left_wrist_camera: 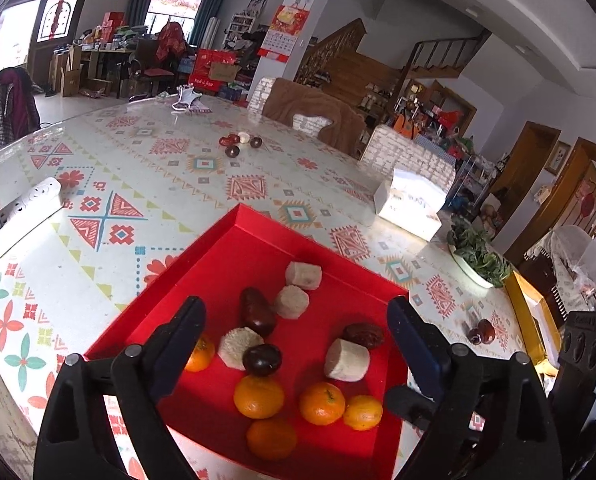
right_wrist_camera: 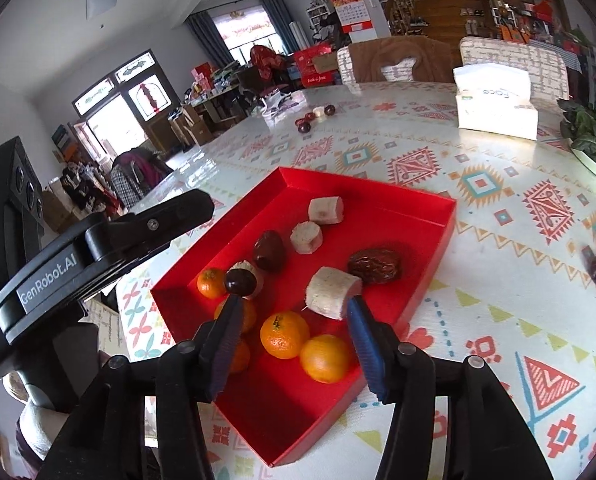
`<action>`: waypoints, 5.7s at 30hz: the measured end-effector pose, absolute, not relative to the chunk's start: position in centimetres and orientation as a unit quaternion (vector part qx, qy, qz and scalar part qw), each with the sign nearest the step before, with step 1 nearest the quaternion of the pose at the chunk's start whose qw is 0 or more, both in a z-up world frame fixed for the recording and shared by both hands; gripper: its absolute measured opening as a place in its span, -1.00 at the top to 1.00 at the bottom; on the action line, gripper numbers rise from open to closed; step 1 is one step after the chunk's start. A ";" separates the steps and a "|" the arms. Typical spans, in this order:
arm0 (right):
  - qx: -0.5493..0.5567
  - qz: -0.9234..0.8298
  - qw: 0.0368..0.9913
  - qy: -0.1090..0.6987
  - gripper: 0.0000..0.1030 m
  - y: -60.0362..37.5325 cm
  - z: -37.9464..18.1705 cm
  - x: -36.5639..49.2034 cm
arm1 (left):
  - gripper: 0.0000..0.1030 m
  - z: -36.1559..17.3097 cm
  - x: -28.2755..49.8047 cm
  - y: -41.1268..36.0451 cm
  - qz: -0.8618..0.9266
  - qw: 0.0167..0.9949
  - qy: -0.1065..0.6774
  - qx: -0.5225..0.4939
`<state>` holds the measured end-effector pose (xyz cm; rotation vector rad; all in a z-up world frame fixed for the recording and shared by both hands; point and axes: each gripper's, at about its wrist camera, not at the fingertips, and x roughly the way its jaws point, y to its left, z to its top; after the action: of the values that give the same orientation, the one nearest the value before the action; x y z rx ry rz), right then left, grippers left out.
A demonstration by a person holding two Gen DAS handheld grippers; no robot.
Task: Organize fruits
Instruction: 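Move both open grippers back toward the last date and plum, then grasp a red date with the right gripper while the left gripper grasps a dark plum, then carry the date and plum over the red tray and open both grippers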
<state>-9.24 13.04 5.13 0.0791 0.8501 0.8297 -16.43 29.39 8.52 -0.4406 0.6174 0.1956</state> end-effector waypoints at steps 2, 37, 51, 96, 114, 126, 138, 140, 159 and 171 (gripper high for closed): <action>0.045 0.387 0.831 0.398 -0.17 12.3 5.3 -9.2 | -0.77 8.6 -16.4 28.9 0.095 0.923 0.306 -0.215; 0.123 0.201 0.896 0.378 -0.40 -8.4 5.8 -4.0 | -0.77 9.6 -12.9 16.3 -0.011 0.932 0.340 -0.122; 0.222 0.138 0.878 0.401 -0.41 -15.3 4.0 0.6 | -0.77 7.4 -10.7 15.7 -0.026 0.920 0.372 -0.123; 0.180 0.140 0.883 0.411 0.30 -14.6 2.2 1.8 | -0.77 5.4 -5.1 7.7 -0.100 0.899 0.422 -0.064; 0.230 0.147 0.868 0.416 0.29 -17.1 1.7 2.6 | -0.77 1.9 0.6 3.2 -0.100 0.895 0.434 -0.017; 0.221 0.149 0.867 0.422 0.29 -16.5 1.4 2.8 | 0.16 0.6 2.8 0.2 -0.109 0.891 0.439 0.032; 0.213 0.157 0.869 0.419 0.29 -15.9 1.6 2.8 | 0.49 3.5 0.0 2.2 -0.112 0.905 0.409 -0.011; 0.210 0.159 0.870 0.416 0.29 -15.7 1.7 2.7 | 0.49 4.2 -0.9 3.1 -0.110 0.909 0.402 -0.025; 0.177 0.220 0.873 0.398 0.29 -8.3 4.1 -2.1 | 0.49 7.6 -12.0 23.3 0.016 0.927 0.328 -0.183; 0.091 0.359 0.833 0.411 0.29 8.9 7.6 -6.8 | 0.49 5.4 -15.9 31.1 0.065 0.915 0.322 -0.233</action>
<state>-6.84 8.85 7.62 0.1935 0.8702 0.7618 -15.93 31.09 5.37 -0.4807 0.6638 0.1345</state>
